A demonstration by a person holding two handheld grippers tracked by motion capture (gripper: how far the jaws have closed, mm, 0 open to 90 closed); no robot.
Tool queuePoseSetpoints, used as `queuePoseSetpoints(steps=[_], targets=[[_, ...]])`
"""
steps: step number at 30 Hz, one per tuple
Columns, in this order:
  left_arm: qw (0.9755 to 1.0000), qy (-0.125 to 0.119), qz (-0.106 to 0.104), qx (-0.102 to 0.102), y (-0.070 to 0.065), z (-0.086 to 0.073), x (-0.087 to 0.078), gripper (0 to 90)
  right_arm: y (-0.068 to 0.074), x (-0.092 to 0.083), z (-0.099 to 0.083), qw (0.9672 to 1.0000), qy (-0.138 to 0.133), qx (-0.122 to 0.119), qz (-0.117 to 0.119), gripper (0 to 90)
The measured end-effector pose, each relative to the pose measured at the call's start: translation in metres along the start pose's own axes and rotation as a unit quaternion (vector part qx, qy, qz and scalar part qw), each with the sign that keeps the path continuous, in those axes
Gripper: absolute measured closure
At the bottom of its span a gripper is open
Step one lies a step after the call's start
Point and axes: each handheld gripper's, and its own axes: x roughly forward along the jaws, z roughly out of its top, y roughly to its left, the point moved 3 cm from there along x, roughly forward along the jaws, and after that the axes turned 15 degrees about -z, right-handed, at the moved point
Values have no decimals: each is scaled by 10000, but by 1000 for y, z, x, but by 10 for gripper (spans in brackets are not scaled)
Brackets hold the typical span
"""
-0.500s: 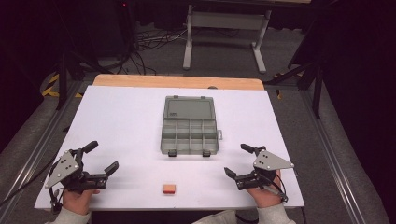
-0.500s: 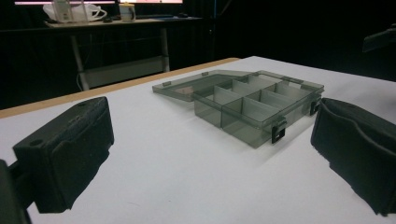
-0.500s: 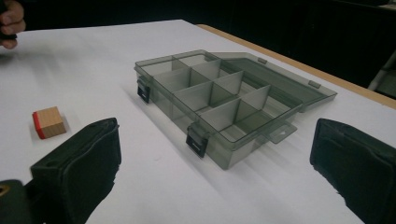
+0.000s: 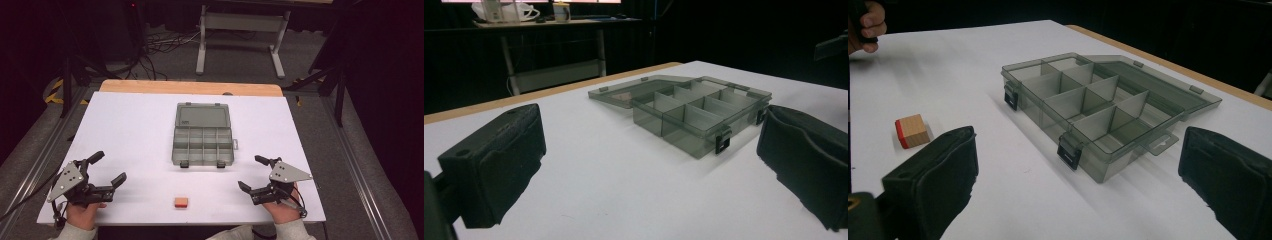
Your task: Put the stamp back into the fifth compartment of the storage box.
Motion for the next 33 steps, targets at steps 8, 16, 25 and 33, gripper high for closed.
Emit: queuePoseSetpoints(steps=[8,16,25,33], targets=[[10000,3,2,-12,-1,0,1,2,3,1,6,9999,27,-6,97,40],[10000,16,2,-27,-1,-1,1,2,10,7,20,9995,16,-79,299,44],[10000,19,-14,-40,-1,-2,2,2,26,24,42,9974,10,-236,675,47],[10000,23,-41,-78,-1,-2,2,2,41,39,56,9952,-19,-335,924,51]])
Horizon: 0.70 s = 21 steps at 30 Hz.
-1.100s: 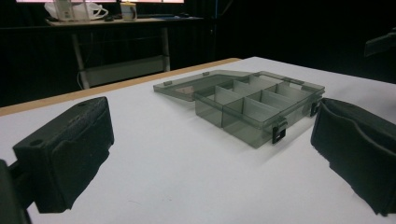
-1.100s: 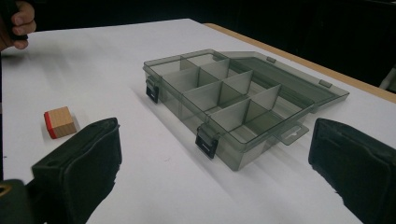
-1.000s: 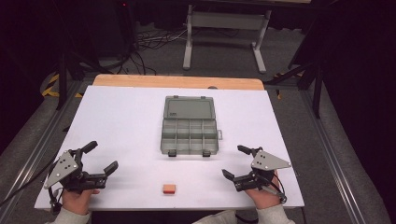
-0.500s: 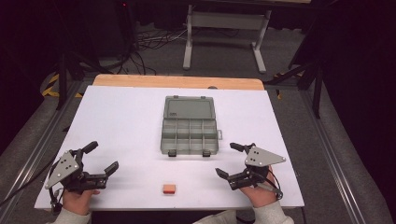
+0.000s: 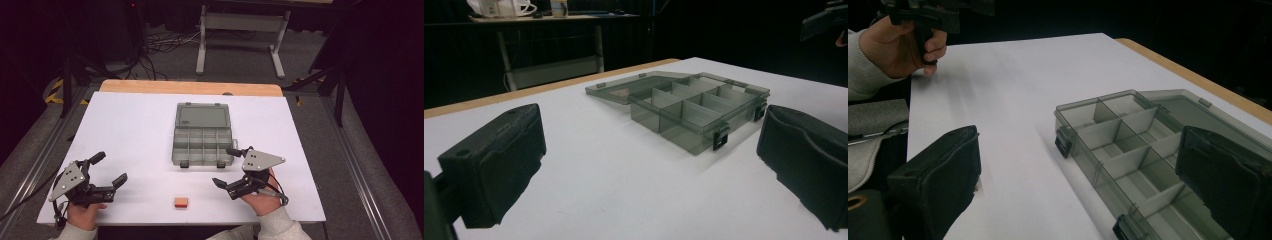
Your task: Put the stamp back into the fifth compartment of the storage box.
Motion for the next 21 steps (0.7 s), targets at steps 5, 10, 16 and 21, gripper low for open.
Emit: queuePoseSetpoints(steps=[5,10,16,21], targets=[[10000,60,-7,4,0,0,0,2,7,10,7,9999,-16,-54,142,51],[9999,108,-1,-36,2,1,-2,4,14,23,15,9993,56,-105,347,50],[9999,154,-47,-45,2,2,-2,5,21,31,23,9987,79,-209,449,51],[9997,246,-48,-35,2,3,-1,8,29,41,29,9977,135,-333,573,54]])
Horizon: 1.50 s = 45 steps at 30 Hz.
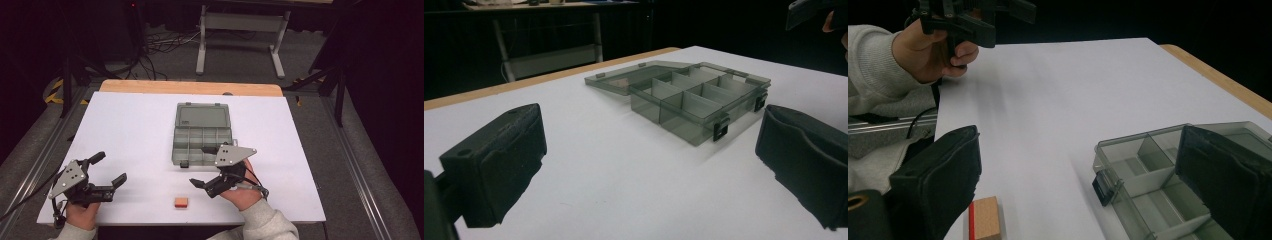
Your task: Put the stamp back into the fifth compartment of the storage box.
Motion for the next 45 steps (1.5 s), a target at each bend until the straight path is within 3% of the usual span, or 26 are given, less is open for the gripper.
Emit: queuePoseSetpoints(steps=[7,15,24,34,45], targets=[[9999,53,-84,-58,0,0,2,9,6,10,5,9999,65,-85,101,63],[9996,142,-181,-132,1,1,3,10,15,25,13,9986,211,-179,445,96],[9994,203,-217,-198,1,1,4,10,22,36,17,9972,289,-287,627,98],[9991,199,-229,-311,3,0,2,10,25,43,18,9958,406,-374,734,107],[9989,211,-282,-305,3,0,3,10,30,57,20,9934,669,-339,870,123]])
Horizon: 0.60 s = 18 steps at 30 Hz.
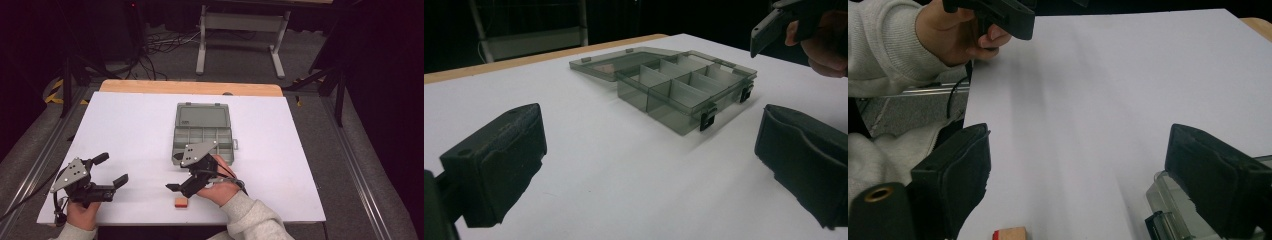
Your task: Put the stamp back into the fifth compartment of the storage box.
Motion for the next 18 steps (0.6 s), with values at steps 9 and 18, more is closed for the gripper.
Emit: queuePoseSetpoints(steps=[9,18], targets=[[10000,10,-28,-3,0,0,0,10,3,6,-2,9990,239,34,365,210],[10000,22,-40,0,0,-1,1,10,10,13,-9,9956,758,-175,523,228]])
